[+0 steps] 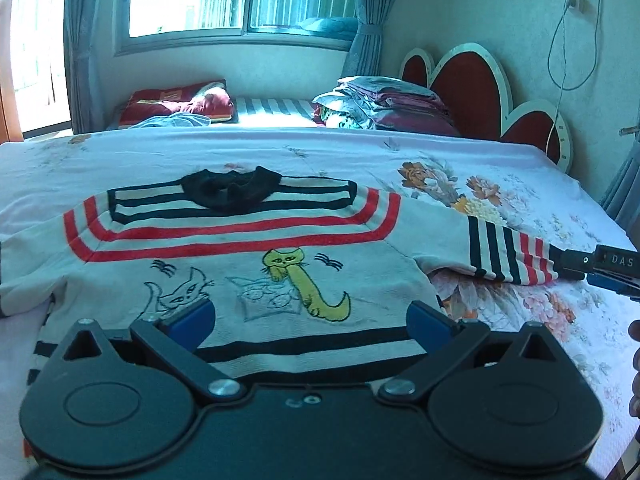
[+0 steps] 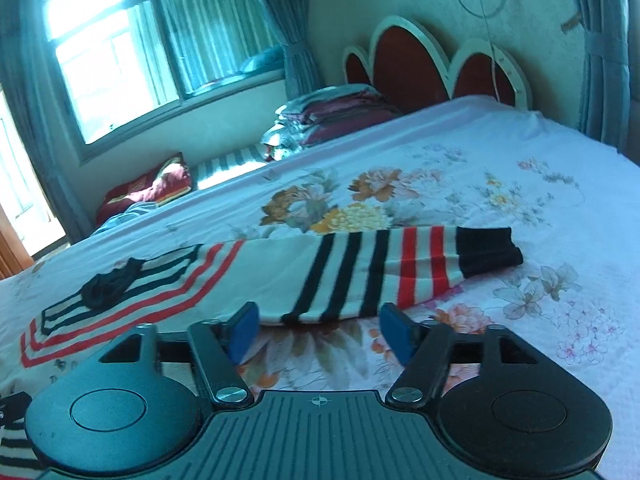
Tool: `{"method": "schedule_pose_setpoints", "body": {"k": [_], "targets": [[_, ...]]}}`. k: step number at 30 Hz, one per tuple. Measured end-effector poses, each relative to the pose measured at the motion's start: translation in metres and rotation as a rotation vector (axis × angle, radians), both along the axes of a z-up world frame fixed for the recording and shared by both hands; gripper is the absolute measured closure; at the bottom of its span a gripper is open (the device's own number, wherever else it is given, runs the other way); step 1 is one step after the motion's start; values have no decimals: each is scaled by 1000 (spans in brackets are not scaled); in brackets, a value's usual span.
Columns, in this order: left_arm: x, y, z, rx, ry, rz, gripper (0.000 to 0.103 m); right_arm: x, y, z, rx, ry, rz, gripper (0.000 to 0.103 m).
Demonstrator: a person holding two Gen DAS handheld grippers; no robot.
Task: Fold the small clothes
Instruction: 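Move the right gripper toward the black cuff of a sweater sleeve, then grasp the black sleeve cuff with the right gripper and lift it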
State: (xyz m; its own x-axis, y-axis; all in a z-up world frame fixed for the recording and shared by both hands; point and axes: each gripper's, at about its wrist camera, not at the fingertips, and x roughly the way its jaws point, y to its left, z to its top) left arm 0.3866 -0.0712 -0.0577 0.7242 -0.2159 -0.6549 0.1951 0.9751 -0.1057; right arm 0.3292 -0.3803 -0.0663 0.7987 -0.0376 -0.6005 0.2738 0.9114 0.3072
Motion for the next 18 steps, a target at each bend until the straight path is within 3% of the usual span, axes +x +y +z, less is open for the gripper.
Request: {"method": "schedule_pose_setpoints", "body": {"k": [4,6,8,18], "targets": [[25,-36,-4,39,16,-12,2,19,-57,-23,72,25,-86,42],[37,-50,-7,59,25,-19,2,29,-82,-35,107,44,-124,60],[50,-66,-12,81,41,-27,2,38,-105,-52,143,68,-160,64],[88,-118,-28,139,71,-65,2,54,-168,-107,299,115,-261,64]]}}
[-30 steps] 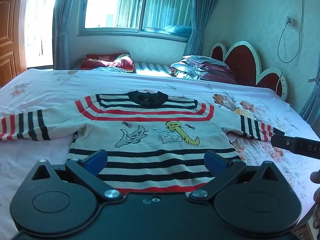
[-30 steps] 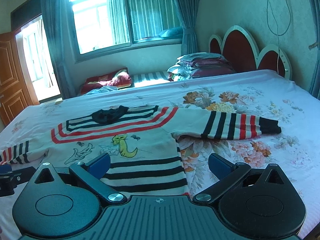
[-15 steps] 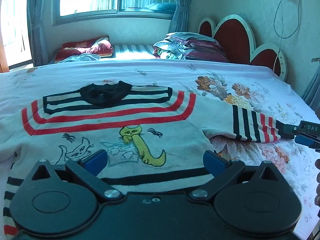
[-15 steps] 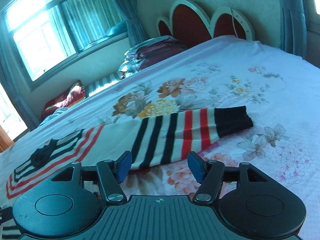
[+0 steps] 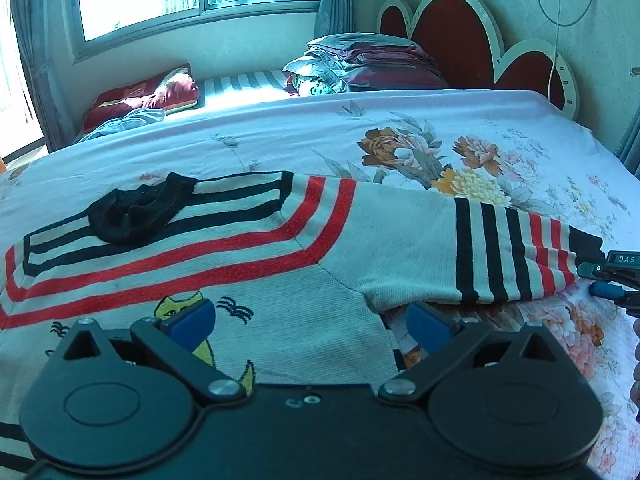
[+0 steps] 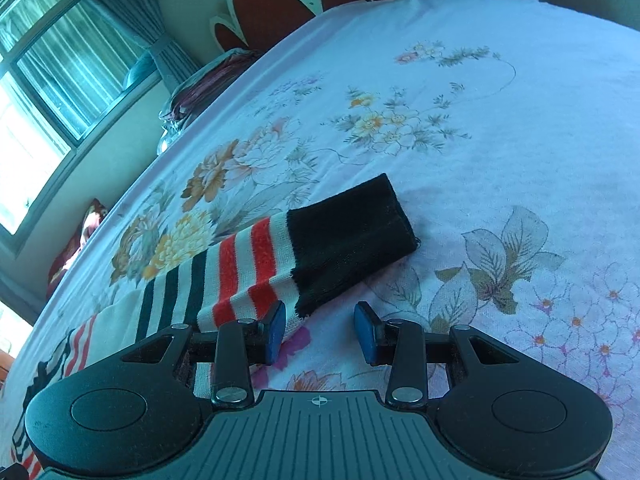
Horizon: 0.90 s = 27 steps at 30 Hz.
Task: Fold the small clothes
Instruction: 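Grasp the black sleeve cuff with the right gripper and lift it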
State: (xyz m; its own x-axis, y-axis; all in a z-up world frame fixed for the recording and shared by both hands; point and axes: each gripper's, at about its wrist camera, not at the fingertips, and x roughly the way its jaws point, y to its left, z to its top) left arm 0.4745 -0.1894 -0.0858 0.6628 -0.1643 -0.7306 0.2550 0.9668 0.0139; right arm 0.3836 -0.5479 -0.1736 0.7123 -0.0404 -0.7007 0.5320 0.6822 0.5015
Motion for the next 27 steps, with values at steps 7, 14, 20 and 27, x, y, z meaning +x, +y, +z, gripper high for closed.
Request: {"method": "schedule_pose_setpoints", "body": {"k": [7,14,20,27], "targets": [[13,7,0,22,-14,34,1,10,-7,-9,12,-50,-10,96],[27,56,-4,27,13,124,1,40,12,2,-208,72,124,97],[30,101,-14,56,23,163,1,51,32,28,-255,-48,125,97],[34,166,-25,-22,62,200,2,83,152,64,-315,-172,376,97]]}}
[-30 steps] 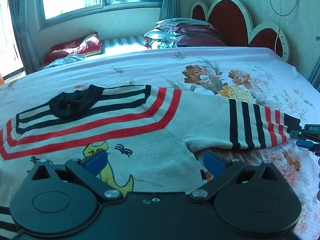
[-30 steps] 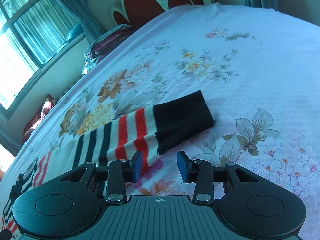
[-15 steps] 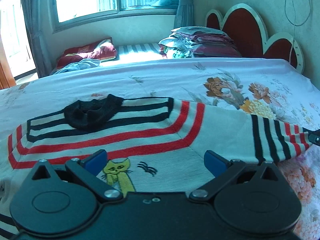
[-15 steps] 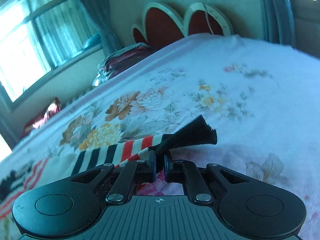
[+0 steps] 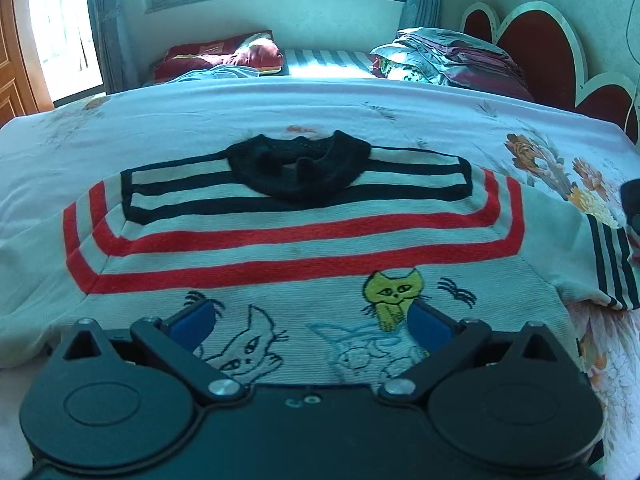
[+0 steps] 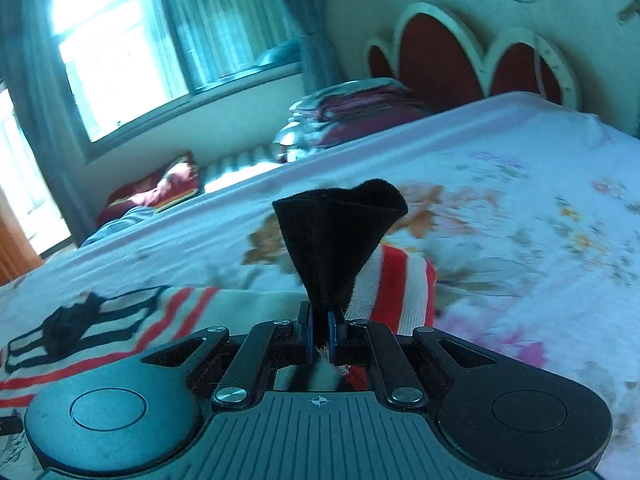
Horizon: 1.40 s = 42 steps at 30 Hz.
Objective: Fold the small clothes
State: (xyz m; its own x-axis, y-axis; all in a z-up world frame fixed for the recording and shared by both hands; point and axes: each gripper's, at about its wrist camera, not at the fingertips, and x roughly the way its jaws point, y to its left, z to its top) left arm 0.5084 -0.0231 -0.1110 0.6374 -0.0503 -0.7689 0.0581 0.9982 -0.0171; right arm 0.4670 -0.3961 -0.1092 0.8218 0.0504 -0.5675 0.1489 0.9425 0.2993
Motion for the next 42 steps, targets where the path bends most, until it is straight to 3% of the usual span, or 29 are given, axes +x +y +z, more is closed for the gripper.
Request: {"method": "schedule_pose_setpoints", "body": {"k": [6,11,18,19,21,23,32,36,37,38,39,40,42], "targets": [[-7,67,7,-114,-39,19,2,22,130,2,-48,1,232,97],[-14,110,9,-138,-49,44,2,30,215,-15,-74,16,395,97],[-18,143,4,-186,-33,90,2,32,298,-58,-105,129,567,96],[-19,143,4,-191,-31,88,2,27,306,-59,-149,100,569,96],[-19,140,3,-209,-30,72,2,23,310,-58,-182,91,579,84],[-16,132,2,-225,-31,52,2,19,304,-53,-135,75,576,75],[15,74,-13,-424,5,-47,3,0,232,-9,-116,-30,363,74],[34,55,-29,-430,50,-6,5,-11,179,3,-98,-36,246,74],[38,52,-33,-430,59,1,14,-15,167,4,-98,-33,224,74],[41,49,-36,-426,69,3,32,-21,153,3,-100,-28,205,74],[46,46,-41,-417,96,1,85,-28,140,2,-103,-23,191,74],[50,44,-47,-420,120,1,96,-33,130,0,-102,-17,181,74],[52,44,-51,-426,106,2,96,-43,109,-11,-73,24,158,74]]}}
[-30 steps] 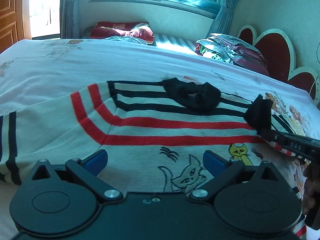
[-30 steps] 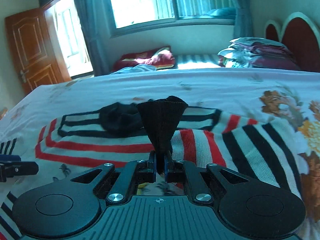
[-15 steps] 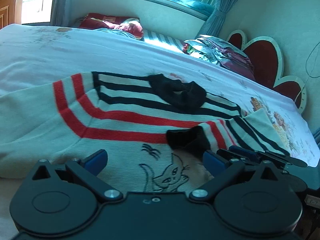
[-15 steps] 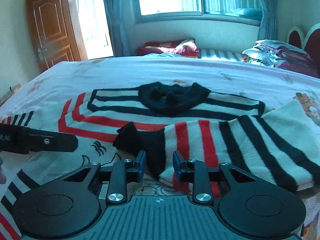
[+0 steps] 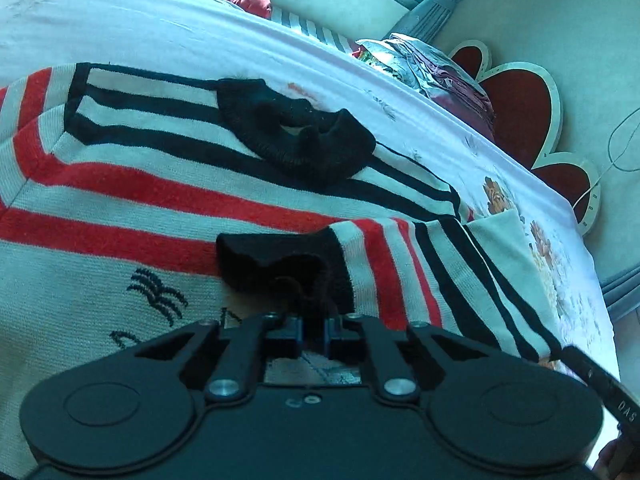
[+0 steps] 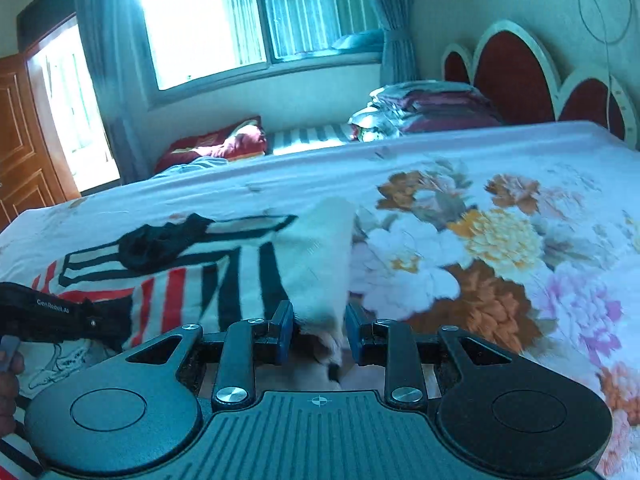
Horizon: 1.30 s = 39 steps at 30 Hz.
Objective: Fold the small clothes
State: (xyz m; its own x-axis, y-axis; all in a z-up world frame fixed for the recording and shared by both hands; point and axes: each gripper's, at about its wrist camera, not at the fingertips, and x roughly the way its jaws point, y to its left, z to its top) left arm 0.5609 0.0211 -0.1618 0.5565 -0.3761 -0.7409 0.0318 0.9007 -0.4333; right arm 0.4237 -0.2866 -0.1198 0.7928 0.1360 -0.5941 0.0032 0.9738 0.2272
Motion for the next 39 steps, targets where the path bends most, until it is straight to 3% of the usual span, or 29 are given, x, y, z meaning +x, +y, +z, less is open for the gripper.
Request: {"method": "schedule_pose_setpoints", "body": {"k": [5,8,13,18,23,24,26,27,28,30,32,36,38,39], "targets": [[-2,-2,9,46,-30,-35,97,10,-3,-39,26,128,44,73],[-2,1,16,60,-45,-39,98,21,8,-48,8,121,41,73],[-16,31,50,151,-231,86,99,30,11,-48,-70,152,14,73],[-5,34,25,232,-120,4,98,30,9,-51,-63,144,12,73],[-12,42,15,184,-104,30,98,29,2,-44,-23,162,25,73],[-13,43,16,183,-106,23,94,26,-2,-38,-9,145,42,73],[-20,47,21,209,-151,37,62,20,-11,-24,14,85,42,73],[-24,49,24,228,-188,54,37,20,-15,-19,22,65,37,73],[-25,51,26,230,-206,64,37,26,-20,-14,38,47,26,73],[-17,57,25,192,-184,60,52,46,-31,-12,99,41,0,73],[-9,59,22,201,-168,73,56,76,-40,-14,163,39,-19,73],[8,66,13,188,-124,119,63,136,-47,-31,199,75,2,73],[12,66,12,198,-118,123,72,158,-51,-41,229,104,7,73],[13,67,11,202,-115,122,83,168,-52,-46,240,124,8,73]]}}
